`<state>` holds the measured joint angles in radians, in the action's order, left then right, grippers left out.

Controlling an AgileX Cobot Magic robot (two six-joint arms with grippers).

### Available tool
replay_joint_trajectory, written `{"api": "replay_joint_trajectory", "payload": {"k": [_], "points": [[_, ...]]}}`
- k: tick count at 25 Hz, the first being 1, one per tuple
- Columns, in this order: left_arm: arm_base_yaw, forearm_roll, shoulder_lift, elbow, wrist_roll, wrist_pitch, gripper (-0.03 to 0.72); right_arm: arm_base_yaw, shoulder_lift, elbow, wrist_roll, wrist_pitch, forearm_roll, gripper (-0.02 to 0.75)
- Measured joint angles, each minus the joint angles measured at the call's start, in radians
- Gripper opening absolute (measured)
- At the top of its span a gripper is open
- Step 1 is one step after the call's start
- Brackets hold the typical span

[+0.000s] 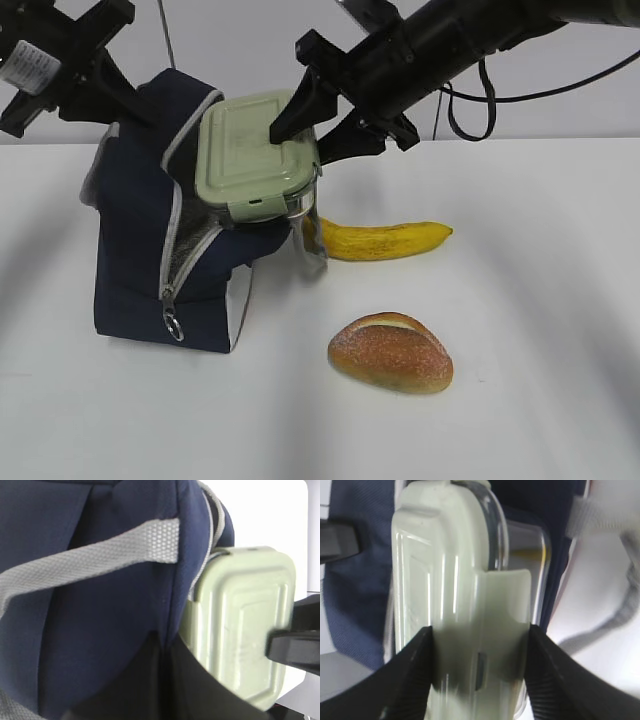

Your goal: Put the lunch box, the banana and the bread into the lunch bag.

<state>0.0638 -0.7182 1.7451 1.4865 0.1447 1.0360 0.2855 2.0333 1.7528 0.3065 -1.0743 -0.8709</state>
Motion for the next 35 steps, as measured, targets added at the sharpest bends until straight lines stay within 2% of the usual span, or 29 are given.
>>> {"api": "replay_joint_trajectory", "payload": {"k": [6,10,17,20,29,35], "points": [[0.0,0.002,0.0,0.0,0.0,0.007,-0.003,0.082,0.025,0.011,-0.034,0.089,0.05,0.387],[0.0,0.007,0.0,0.0,0.0,0.011,-0.003,0.125,0.077,0.073,-0.073,0.093,0.082,0.387],[0.002,0.002,0.0,0.0,0.0,0.013,-0.003,0.197,0.157,0.278,-0.276,0.024,0.317,0.387],[0.014,0.002,0.0,0.0,0.0,0.012,-0.003,0.219,0.201,0.359,-0.336,-0.008,0.374,0.387],[0.033,0.029,0.0,0.0,0.001,0.01,-0.003,0.267,0.328,0.418,-0.373,0.027,0.382,0.387],[0.034,0.076,0.0,0.0,0.001,0.005,-0.003,0.267,0.38,0.418,-0.339,0.082,0.284,0.387]]}}
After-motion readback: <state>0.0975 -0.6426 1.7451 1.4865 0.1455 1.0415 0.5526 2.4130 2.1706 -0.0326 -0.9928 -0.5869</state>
